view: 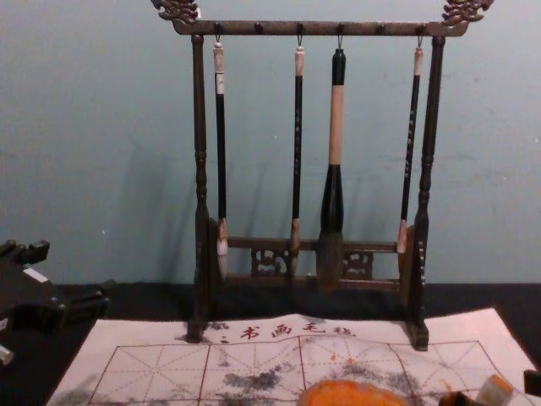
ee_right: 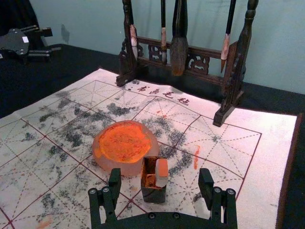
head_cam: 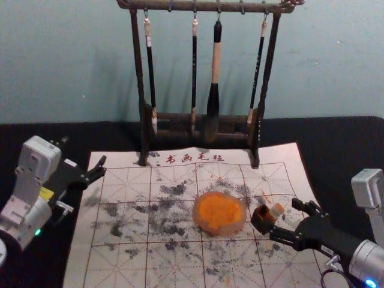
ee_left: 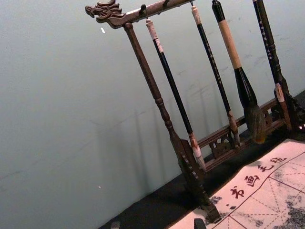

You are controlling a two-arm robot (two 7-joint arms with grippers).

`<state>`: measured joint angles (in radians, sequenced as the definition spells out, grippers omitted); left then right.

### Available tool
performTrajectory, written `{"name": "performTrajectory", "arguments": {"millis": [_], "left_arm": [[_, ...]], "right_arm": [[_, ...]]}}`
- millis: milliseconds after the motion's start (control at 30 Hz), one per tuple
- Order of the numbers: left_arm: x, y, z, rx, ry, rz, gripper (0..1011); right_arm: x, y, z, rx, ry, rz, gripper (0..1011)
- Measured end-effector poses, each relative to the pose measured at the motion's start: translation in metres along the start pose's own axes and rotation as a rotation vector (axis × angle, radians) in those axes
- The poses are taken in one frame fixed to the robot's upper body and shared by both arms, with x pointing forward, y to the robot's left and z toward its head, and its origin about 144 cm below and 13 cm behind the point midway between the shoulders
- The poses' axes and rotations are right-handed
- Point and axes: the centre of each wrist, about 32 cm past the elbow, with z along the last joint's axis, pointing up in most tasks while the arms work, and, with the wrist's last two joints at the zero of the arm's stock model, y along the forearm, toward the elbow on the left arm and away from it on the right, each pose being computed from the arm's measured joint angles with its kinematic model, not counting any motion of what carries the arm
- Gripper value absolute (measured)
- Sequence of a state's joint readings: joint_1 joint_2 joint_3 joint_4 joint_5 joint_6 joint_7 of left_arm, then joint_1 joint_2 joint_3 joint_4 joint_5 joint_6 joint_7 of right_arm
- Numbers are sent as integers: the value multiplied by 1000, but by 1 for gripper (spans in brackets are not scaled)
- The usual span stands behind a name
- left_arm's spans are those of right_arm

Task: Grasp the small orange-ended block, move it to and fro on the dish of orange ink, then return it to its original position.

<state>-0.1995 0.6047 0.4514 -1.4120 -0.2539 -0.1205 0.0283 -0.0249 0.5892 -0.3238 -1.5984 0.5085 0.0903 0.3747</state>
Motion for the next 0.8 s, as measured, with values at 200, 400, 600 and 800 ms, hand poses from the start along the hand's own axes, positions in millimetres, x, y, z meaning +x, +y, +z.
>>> {"name": "performTrajectory", "arguments": {"millis": [200,400,600,800], "left_arm": [[0,0,0,0,0,0,1001],[0,0,0,0,0,0,1001],[0,0,0,0,0,0,1001],[0,0,0,0,0,0,1001]], "right_arm": [[0,0,0,-2,-1,-1,1002],[0,0,0,-3,-2,-1,1002],[0,0,0,-3,-2,-1,1002],[0,0,0,-4,-2,0,929]]}}
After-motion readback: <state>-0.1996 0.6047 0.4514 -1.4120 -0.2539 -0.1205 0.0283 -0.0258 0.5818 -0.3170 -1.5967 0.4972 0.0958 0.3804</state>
